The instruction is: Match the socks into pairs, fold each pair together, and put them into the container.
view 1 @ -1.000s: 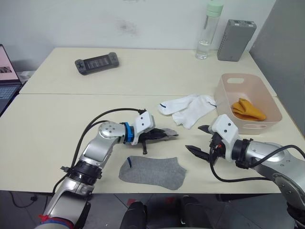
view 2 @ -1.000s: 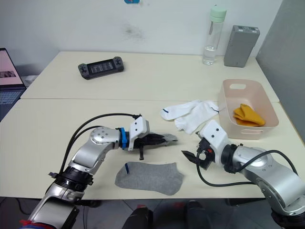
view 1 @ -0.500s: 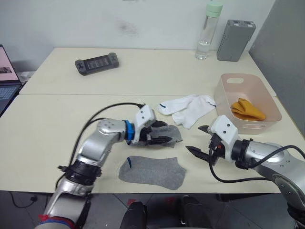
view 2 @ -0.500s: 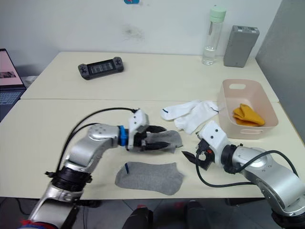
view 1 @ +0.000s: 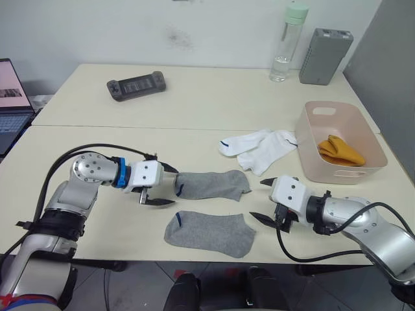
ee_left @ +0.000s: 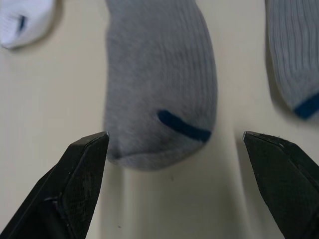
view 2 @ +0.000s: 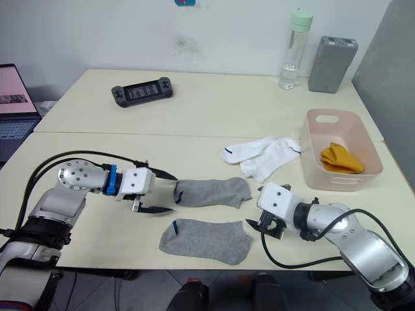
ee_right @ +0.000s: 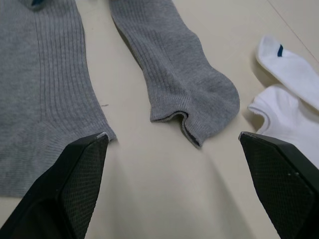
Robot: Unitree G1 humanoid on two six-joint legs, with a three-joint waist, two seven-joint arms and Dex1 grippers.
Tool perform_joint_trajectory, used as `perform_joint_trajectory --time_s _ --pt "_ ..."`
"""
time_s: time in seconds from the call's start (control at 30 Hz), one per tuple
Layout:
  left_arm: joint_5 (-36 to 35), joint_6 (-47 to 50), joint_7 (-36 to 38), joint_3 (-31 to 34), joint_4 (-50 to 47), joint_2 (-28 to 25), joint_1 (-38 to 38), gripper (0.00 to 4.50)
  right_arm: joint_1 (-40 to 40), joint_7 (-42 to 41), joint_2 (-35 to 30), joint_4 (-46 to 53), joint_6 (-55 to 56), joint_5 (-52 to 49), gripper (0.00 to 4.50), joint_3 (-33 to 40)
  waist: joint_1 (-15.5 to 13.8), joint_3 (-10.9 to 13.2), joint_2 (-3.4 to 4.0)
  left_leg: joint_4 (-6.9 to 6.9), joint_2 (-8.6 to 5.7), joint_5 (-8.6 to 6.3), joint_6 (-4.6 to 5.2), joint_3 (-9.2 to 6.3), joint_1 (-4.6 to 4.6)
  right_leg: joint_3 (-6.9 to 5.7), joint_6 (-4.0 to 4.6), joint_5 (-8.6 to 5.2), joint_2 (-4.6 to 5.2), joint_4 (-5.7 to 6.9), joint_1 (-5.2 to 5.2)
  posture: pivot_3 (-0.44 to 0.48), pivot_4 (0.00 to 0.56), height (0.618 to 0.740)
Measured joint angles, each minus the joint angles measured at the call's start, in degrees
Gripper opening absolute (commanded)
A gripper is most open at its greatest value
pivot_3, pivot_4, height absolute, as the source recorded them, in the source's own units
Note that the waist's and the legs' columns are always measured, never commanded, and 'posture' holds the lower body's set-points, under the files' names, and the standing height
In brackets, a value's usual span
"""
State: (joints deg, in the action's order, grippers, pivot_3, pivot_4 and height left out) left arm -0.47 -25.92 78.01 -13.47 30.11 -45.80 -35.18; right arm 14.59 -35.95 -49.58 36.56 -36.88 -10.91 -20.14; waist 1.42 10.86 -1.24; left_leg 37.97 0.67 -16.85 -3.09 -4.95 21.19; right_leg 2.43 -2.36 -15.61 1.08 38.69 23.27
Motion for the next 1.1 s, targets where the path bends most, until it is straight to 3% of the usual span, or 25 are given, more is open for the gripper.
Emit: perform_joint_trajectory --time_s 0.23,0.33,0.4,0.53,0.77,0.87,1.03,1.1 --pt "5.1 -12.2 -3.9 -1.9 8.3 4.2 -5.7 4.48 6.1 -3.3 3.6 -11.5 9.1 10.9 4.50 -6.7 0.1 -0.1 0.08 0.00 -0.03 0.00 0.00 0.01 -0.16 0.02 -0.04 0.02 0.01 0.13 -0.10 0.000 0.150 0.740" --pt "5.8 -13.8 -4.9 -2.2 9.9 4.8 -6.2 3.94 7.8 -4.4 5.9 -15.4 12.1 14.0 4.50 -8.4 0.1 -0.1 0.14 0.01 -0.05 0.00 0.01 0.01 -0.21 0.04 -0.04 0.02 0.02 0.21 -0.11 0.000 0.150 0.740" --pt "6.1 -14.6 -4.9 -2.4 10.6 5.0 -6.3 3.32 9.4 -5.1 8.0 -18.4 13.8 15.5 4.50 -9.0 0.2 -0.1 0.14 0.01 -0.04 0.01 0.01 0.00 -0.24 0.04 -0.04 0.02 0.01 0.24 -0.11 0.000 0.150 0.740" --pt "6.6 -14.9 -4.9 -2.8 11.2 5.4 -6.2 2.14 12.2 -6.2 11.2 -24.2 18.2 18.1 3.63 -10.0 0.2 -0.1 0.14 0.02 -0.04 0.01 0.02 -0.01 -0.26 0.03 -0.05 0.04 0.00 0.28 -0.12 0.000 0.150 0.740" --pt "4.7 -12.6 -3.6 -3.1 10.6 5.9 -4.8 0.01 11.2 -9.0 13.7 -26.9 21.0 18.6 1.07 -9.0 0.3 -0.1 0.14 0.01 -0.03 0.01 0.02 -0.02 -0.25 0.03 -0.05 0.04 0.00 0.29 -0.11 0.000 0.150 0.740" --pt "2.7 -9.2 -2.1 -3.0 9.4 5.9 -4.5 0.00 10.2 -9.9 14.2 -26.3 19.7 17.7 0.09 -7.8 0.3 -0.1 0.14 0.01 -0.03 0.01 0.02 -0.01 -0.23 0.04 -0.05 0.04 0.00 0.29 -0.10 0.000 0.150 0.740" --pt "-2.1 0.6 1.6 -2.2 4.0 5.8 -2.5 0.00 7.3 -11.5 15.0 -22.4 14.2 13.9 0.03 -4.5 0.5 -0.1 0.14 0.00 0.00 0.01 0.02 -0.04 -0.19 0.02 -0.04 0.04 -0.02 0.29 -0.05 0.000 0.150 0.740" --pt "-5.6 8.6 3.6 -1.3 -0.6 5.1 -1.2 0.00 5.0 -11.6 16.2 -18.0 8.8 10.2 0.03 -1.6 0.5 -0.1 0.14 -0.01 0.02 0.01 0.03 -0.09 -0.14 -0.01 -0.03 0.03 -0.03 0.29 -0.03 0.000 0.150 0.740"
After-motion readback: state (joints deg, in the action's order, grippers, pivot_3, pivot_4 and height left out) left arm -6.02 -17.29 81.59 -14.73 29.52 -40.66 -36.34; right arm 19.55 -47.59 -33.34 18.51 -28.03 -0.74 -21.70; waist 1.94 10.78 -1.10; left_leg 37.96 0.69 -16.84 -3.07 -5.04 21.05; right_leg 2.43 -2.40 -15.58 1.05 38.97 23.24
